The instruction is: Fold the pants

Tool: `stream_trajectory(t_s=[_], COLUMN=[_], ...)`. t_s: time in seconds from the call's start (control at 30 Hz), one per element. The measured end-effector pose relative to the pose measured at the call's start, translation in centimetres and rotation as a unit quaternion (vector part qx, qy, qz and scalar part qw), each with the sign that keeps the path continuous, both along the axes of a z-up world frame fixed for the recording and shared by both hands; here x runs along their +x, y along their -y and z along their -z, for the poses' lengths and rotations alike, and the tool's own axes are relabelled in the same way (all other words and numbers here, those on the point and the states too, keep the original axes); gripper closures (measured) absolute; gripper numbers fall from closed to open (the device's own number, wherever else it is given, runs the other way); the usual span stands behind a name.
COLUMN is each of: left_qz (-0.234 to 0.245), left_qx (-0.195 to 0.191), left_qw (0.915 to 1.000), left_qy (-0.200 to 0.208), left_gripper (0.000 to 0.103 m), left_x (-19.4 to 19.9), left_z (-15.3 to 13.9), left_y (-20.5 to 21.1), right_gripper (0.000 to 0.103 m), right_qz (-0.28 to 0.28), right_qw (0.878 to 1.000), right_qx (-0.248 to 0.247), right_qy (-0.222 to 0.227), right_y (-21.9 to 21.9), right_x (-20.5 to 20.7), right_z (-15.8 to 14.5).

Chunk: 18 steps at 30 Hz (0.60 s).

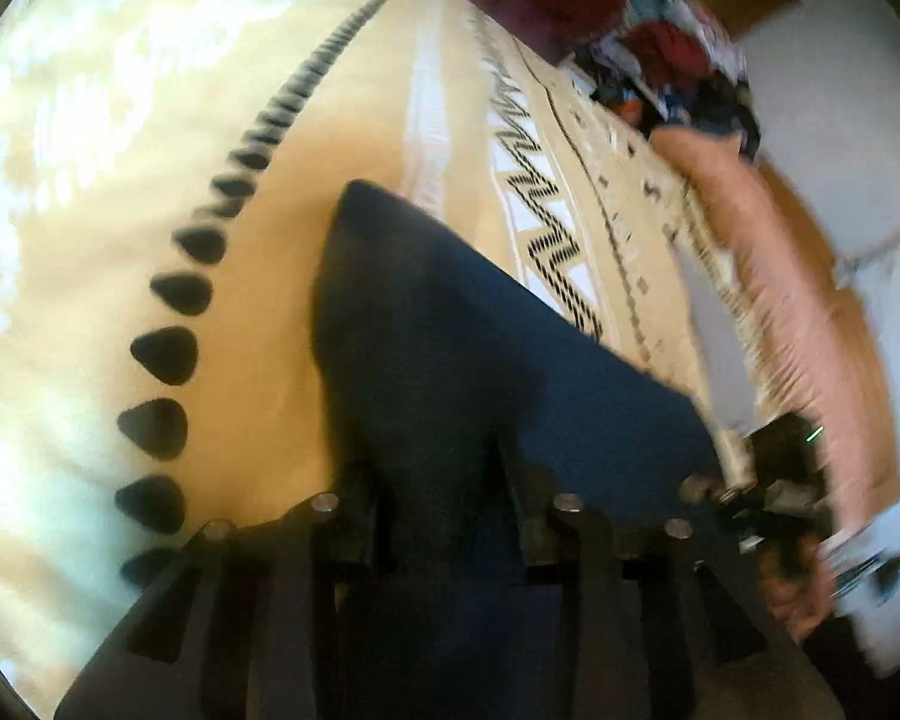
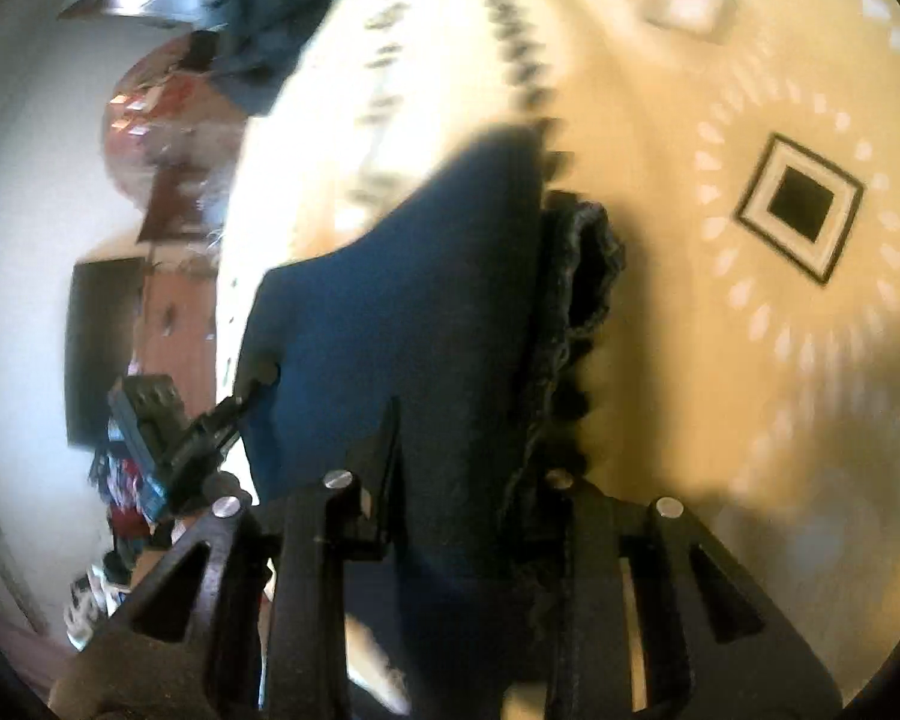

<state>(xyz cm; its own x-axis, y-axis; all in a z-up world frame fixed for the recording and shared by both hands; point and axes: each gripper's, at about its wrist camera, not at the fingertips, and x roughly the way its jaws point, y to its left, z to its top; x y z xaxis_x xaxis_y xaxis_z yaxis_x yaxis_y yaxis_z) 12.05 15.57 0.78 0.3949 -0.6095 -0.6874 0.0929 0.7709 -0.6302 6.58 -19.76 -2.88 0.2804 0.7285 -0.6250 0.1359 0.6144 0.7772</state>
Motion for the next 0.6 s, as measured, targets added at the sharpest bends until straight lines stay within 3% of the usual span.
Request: stream_trajectory(t_s=[0.1, 0.23, 0.37, 0.4, 0.5, 0.53, 0.6], left_qz=[0.016, 0.01, 0.048, 0.056, 0.077, 0.074, 0.067], left_qx=[0.019, 0.083, 0.052, 0.053, 0.084, 0.088, 0.058], left_qw=[0.9996, 0.9931, 0.9877, 0.9874, 0.9905, 0.9909, 0.9945], left_qy=[0.015, 0.083, 0.139, 0.139, 0.077, 0.069, 0.057], left_gripper=[0.065, 0.069, 0.069, 0.069, 0.069, 0.069, 0.067], left_x=[-0.2, -3.4, -8.4, -9.3, -12.4, -13.1, -16.3], left_z=[-1.0, -5.7, -9.7, -9.6, -5.8, -5.2, -4.3], left_y=[-0.3, -1.0, -1.9, -1.8, -2.4, -2.4, -3.3], right_gripper=[0.07, 0.065, 0.065, 0.065, 0.065, 0.065, 0.066], right_qz=[-0.019, -0.026, -0.014, -0.016, -0.046, -0.071, -0.101], right_qw=[1.0, 0.994, 0.973, 0.969, 0.968, 0.968, 0.967], right_qx=[-0.003, -0.083, -0.169, -0.171, -0.142, -0.147, -0.18], right_qy=[0.017, 0.067, 0.156, 0.175, 0.2, 0.19, 0.151], right_y=[0.6, 0.8, -0.5, -1.0, -3.3, -4.5, -6.3], right_x=[-0.4, -2.2, -4.5, -5.3, -7.6, -8.1, -8.5], right_z=[0.0, -3.8, -9.3, -10.2, -10.5, -9.5, -6.5])
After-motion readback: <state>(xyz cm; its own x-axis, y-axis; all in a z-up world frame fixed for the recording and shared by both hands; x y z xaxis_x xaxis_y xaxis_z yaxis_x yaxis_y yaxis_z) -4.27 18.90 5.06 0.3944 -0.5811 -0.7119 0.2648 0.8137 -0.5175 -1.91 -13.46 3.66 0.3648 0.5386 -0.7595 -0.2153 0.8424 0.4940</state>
